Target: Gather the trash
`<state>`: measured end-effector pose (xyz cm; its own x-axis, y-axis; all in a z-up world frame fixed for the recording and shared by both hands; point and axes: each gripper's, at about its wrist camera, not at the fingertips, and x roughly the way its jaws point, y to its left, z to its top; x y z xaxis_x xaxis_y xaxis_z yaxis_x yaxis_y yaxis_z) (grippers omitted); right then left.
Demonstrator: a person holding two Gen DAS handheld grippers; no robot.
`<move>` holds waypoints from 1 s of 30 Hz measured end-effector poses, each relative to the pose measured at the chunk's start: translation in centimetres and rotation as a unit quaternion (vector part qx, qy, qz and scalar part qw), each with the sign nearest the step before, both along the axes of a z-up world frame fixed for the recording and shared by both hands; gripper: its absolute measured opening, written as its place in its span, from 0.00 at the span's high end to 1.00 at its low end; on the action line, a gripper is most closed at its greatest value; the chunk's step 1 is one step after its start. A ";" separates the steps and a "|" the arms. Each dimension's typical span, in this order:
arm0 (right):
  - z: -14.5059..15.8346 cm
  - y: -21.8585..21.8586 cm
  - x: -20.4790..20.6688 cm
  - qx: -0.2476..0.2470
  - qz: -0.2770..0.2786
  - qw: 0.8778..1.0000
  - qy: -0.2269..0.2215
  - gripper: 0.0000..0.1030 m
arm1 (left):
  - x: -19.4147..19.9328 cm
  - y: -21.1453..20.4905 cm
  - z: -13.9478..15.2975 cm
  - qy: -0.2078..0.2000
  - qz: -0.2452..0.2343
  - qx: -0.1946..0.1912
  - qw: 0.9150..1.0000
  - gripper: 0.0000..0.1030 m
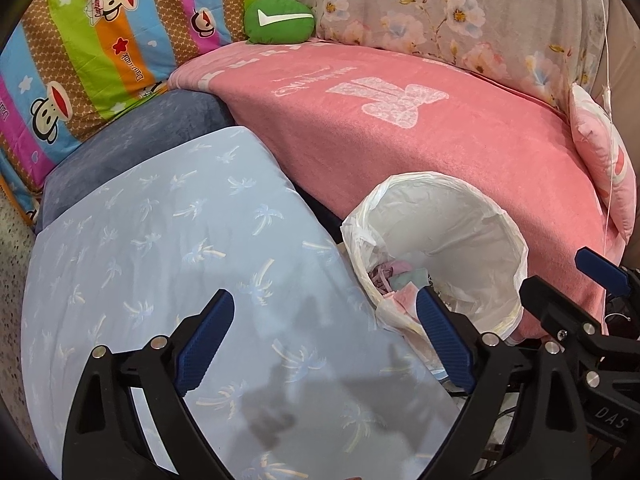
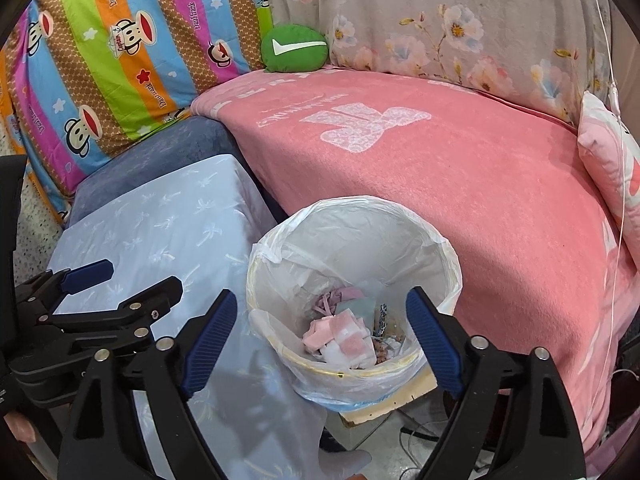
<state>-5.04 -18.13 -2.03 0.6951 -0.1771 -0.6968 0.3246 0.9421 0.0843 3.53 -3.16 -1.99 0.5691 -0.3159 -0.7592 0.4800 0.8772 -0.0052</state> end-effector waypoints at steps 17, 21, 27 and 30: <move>-1.2 0.1 -0.5 -0.020 -0.003 1.000 0.017 0.05 | -0.4 0.0 -0.9 0.012 0.010 0.014 1.000 0.13; -1.4 0.2 -0.5 -0.021 -0.002 1.000 0.021 0.05 | -0.5 0.0 -1.0 0.011 0.012 0.017 1.000 0.12; -1.5 0.3 -0.6 -0.022 -0.001 0.999 0.024 0.05 | -0.7 -0.1 -1.1 0.008 0.013 0.020 1.000 0.12; -1.6 0.2 -0.6 -0.023 -0.003 0.999 0.026 0.05 | -0.9 -0.2 -1.2 0.006 0.015 0.022 1.000 0.12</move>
<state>-5.68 -17.88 -3.60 0.6569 -0.2140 -0.7230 0.3335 0.9425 0.0240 2.67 -3.37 -3.20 0.5688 -0.2648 -0.7787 0.4544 0.8903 0.0291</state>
